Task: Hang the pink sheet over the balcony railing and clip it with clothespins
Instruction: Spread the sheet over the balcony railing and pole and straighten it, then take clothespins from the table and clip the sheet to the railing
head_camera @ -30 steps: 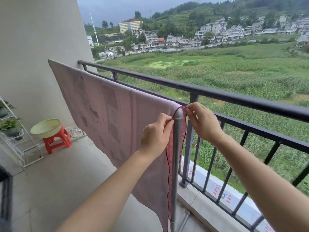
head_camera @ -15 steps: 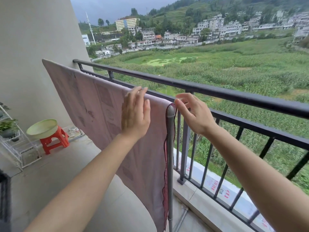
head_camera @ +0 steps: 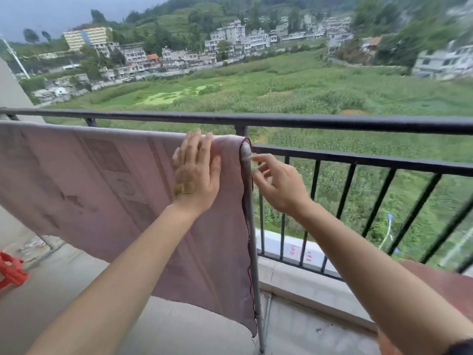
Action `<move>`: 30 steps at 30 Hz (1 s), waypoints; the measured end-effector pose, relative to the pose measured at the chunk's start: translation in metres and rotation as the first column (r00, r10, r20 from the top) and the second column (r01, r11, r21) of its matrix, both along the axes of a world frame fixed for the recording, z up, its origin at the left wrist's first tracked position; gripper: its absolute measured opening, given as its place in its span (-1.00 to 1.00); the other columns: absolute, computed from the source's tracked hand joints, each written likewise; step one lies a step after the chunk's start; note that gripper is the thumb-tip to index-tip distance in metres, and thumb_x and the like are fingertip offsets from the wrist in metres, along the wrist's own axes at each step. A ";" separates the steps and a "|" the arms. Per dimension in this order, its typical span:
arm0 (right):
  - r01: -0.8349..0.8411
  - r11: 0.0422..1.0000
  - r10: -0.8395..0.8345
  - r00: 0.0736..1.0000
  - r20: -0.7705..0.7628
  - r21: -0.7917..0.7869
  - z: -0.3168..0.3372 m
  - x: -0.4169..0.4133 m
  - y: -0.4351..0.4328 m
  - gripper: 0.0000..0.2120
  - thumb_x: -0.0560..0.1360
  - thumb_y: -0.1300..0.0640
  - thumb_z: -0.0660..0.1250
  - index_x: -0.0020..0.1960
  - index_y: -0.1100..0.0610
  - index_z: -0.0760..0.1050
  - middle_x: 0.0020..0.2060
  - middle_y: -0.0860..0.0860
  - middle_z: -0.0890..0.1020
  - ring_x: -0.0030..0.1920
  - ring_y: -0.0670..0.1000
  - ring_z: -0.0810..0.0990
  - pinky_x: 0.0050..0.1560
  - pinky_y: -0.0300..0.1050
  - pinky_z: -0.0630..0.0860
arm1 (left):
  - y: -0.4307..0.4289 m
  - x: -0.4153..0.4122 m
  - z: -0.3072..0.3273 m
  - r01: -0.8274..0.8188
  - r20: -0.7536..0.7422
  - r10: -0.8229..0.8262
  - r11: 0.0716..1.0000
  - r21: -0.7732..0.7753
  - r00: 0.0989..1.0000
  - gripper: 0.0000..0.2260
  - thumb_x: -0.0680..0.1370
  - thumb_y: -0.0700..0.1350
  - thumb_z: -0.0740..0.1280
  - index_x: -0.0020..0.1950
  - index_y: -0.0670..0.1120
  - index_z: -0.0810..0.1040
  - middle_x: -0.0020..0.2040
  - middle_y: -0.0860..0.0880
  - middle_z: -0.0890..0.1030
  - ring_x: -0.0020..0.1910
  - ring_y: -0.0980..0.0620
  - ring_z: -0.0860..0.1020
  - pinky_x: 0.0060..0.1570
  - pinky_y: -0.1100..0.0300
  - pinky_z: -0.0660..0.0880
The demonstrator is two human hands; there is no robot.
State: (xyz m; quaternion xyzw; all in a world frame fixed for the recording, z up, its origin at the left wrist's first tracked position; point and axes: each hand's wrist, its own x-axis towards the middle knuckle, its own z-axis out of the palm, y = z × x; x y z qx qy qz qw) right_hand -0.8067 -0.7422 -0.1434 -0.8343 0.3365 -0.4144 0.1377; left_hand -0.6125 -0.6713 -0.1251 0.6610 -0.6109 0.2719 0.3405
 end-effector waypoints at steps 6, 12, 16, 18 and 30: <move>0.400 0.917 -0.394 0.900 -0.187 -0.006 -0.088 -0.078 0.064 -0.62 0.62 0.03 0.20 0.40 0.11 0.39 0.27 0.08 0.51 0.03 0.07 0.60 -0.19 -0.08 0.51 | 0.034 -0.050 -0.091 0.296 0.098 -0.302 0.953 0.066 0.948 -0.55 0.58 0.00 0.22 0.44 -0.13 0.40 0.51 -0.24 0.25 0.49 -0.23 0.21 0.42 -0.29 0.10; 0.764 0.637 -0.668 0.612 -0.423 0.101 -0.151 -0.208 0.180 -0.59 0.58 0.03 0.25 0.39 0.13 0.40 0.29 0.10 0.49 0.25 0.20 0.51 0.10 0.09 0.52 | 0.051 -0.153 -0.159 0.531 0.082 -0.617 0.731 0.428 0.783 -0.53 0.58 0.07 0.19 0.43 -0.12 0.41 0.50 -0.22 0.28 0.50 -0.20 0.23 0.40 -0.29 0.15; 0.907 0.406 -0.799 0.412 -0.437 0.113 -0.149 -0.274 0.257 -0.60 0.59 0.00 0.23 0.38 0.13 0.42 0.29 0.10 0.49 0.24 0.18 0.52 0.12 0.08 0.51 | 0.059 -0.234 -0.164 0.634 -0.001 -0.737 0.581 0.510 0.676 -0.51 0.59 0.10 0.13 0.47 -0.09 0.33 0.52 -0.20 0.25 0.52 -0.17 0.19 0.42 -0.27 0.12; 0.949 0.298 -0.841 0.310 -0.442 0.099 -0.148 -0.305 0.295 -0.61 0.60 -0.01 0.23 0.36 0.13 0.43 0.28 0.09 0.50 0.24 0.17 0.52 0.12 0.06 0.51 | 0.071 -0.282 -0.163 0.685 -0.056 -0.789 0.494 0.536 0.612 -0.50 0.59 0.10 0.11 0.49 -0.08 0.29 0.52 -0.19 0.25 0.51 -0.17 0.19 0.44 -0.24 0.10; 0.920 -0.080 -0.742 0.202 -0.640 0.383 -0.236 -0.391 0.402 -0.67 0.61 -0.05 0.16 0.34 -0.03 0.42 0.25 -0.03 0.50 0.30 0.05 0.45 0.14 0.01 0.48 | 0.151 -0.427 -0.253 0.624 -0.222 -0.879 0.103 0.774 0.421 -0.52 0.64 0.09 0.04 0.55 -0.02 0.16 0.58 -0.10 0.06 0.54 -0.11 0.09 0.44 -0.05 0.04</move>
